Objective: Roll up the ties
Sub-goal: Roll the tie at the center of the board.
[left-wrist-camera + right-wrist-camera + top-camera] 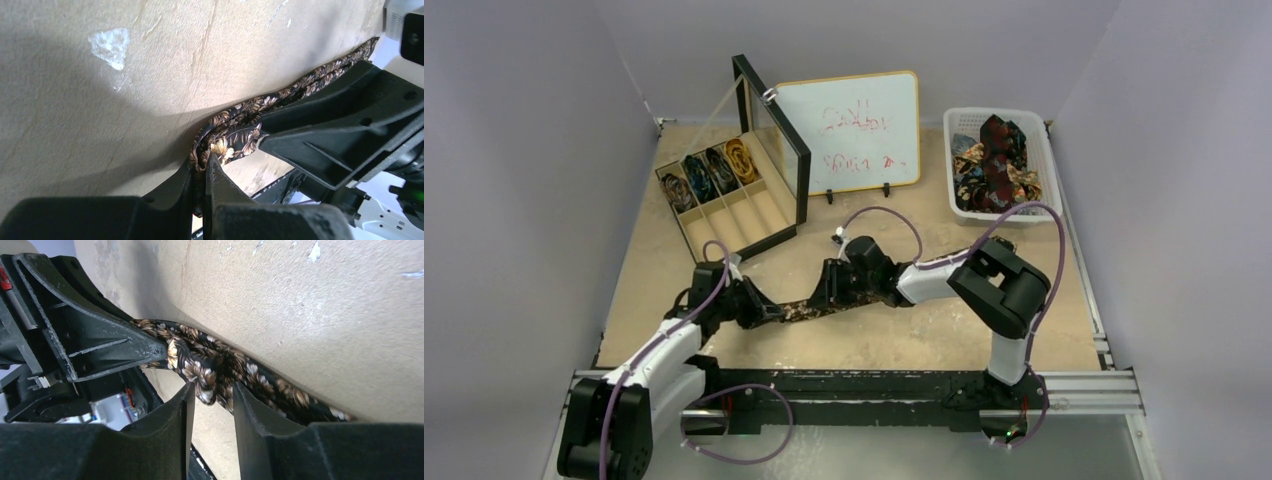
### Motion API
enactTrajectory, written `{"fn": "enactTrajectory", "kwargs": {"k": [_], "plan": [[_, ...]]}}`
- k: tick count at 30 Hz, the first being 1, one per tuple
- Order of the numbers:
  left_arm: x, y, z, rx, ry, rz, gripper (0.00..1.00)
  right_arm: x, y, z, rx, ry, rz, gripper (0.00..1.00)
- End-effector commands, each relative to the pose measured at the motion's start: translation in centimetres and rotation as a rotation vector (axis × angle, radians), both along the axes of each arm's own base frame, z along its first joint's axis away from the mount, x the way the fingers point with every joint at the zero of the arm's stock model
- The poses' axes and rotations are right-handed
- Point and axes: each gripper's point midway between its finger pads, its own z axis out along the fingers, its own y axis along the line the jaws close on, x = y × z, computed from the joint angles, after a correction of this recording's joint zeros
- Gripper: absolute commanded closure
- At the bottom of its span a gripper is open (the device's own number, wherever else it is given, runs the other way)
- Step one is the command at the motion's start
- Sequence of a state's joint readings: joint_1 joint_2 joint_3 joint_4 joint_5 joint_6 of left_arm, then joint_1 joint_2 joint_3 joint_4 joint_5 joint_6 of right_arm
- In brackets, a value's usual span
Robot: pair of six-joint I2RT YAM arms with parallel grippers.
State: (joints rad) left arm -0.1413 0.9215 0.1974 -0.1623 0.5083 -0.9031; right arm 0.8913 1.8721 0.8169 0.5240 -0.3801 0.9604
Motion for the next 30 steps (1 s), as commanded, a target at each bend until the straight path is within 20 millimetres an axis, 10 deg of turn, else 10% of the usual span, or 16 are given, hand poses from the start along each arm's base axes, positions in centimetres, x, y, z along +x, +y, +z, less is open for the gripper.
{"fn": "enactTrajectory", "kwargs": {"k": [1, 7, 15, 23, 30], "plan": [[1.3, 0.8, 1.2, 0.072, -0.071, -0.027, 1.00, 1.3, -0.8, 2.4, -0.054, -0.118, -0.012, 0.61], [1.5, 0.5, 1.9, 0.073, -0.115, -0.071, 1.00, 2.2, 0.1, 5.0, -0.006, -0.194, 0.005, 0.72], [1.6, 0.0, 2.3, 0.052, -0.130, -0.106, 1.00, 1.6, 2.1, 3.7, 0.004, -0.152, 0.071, 0.90], [1.7, -0.4, 2.7, 0.031, -0.151, -0.133, 1.00, 1.1, 0.9, -0.4, -0.155, -0.131, 0.108, 0.89], [1.7, -0.4, 2.7, 0.029, -0.150, -0.134, 1.00, 4.4, -0.5, 4.7, -0.206, -0.363, 0.059, 0.66]]}}
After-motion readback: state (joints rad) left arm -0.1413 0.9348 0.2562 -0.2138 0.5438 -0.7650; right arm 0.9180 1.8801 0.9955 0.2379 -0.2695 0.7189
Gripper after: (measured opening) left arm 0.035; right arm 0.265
